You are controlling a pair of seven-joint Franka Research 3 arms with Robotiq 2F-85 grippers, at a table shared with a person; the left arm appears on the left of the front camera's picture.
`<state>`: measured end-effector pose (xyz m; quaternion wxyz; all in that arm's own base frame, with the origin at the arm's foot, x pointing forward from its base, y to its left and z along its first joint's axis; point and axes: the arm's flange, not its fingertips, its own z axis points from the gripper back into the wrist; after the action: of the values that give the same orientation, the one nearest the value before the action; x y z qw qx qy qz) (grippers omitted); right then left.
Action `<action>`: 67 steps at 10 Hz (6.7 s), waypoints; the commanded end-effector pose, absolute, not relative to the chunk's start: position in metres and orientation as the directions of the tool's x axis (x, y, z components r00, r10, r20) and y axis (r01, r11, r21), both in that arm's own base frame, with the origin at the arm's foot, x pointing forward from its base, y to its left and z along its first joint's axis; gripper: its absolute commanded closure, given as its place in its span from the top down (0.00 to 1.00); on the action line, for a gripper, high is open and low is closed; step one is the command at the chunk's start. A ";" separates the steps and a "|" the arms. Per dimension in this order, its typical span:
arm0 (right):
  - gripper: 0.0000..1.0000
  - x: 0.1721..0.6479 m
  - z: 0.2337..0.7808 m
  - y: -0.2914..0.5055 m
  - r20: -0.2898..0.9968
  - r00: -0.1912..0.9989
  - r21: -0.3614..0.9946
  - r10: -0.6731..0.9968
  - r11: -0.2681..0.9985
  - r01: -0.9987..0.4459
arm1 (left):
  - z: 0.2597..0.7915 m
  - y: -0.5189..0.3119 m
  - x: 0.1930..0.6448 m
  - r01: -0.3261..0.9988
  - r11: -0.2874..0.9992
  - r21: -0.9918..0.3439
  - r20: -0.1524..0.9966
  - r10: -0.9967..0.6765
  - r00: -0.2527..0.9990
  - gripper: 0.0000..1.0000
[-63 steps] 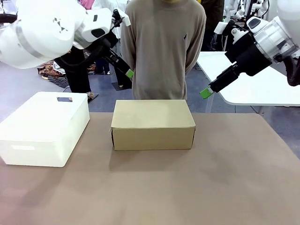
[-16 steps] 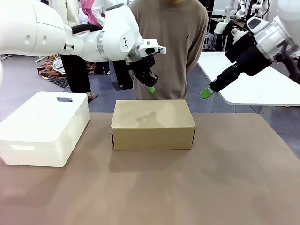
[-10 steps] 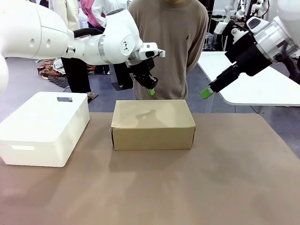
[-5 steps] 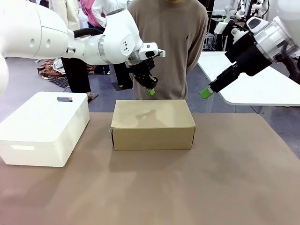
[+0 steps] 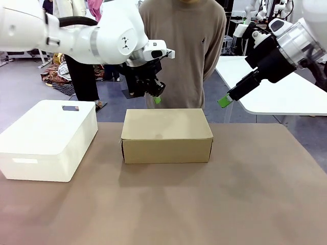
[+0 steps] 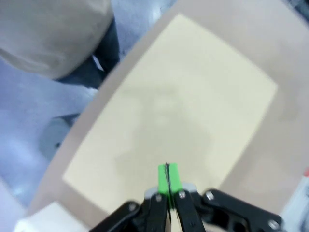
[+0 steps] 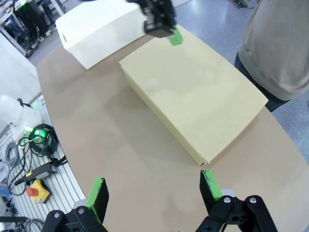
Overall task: Pack the shoes into the box.
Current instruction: Press down on the lid of the Shoes Box.
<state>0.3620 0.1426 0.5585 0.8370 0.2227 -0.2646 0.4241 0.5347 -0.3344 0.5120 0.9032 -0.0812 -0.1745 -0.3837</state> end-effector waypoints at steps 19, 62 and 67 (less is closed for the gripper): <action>1.00 0.361 0.558 0.142 0.623 0.512 0.151 0.592 0.551 -0.821 | 0.579 -0.223 0.403 0.787 0.611 0.090 0.550 -0.689 0.472 1.00; 1.00 0.361 0.558 0.142 0.623 0.512 0.151 0.592 0.551 -0.821 | 0.584 -0.230 0.408 0.780 0.618 0.098 0.519 -0.701 0.489 1.00; 1.00 0.361 0.558 0.142 0.623 0.512 0.151 0.592 0.551 -0.821 | 0.584 -0.230 0.408 0.780 0.618 0.098 0.519 -0.701 0.489 1.00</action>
<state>0.3619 0.1426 0.5585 0.8369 0.2228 -0.2646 0.4242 0.4079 -0.2317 0.5837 0.8583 -0.0782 -0.2676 -0.4307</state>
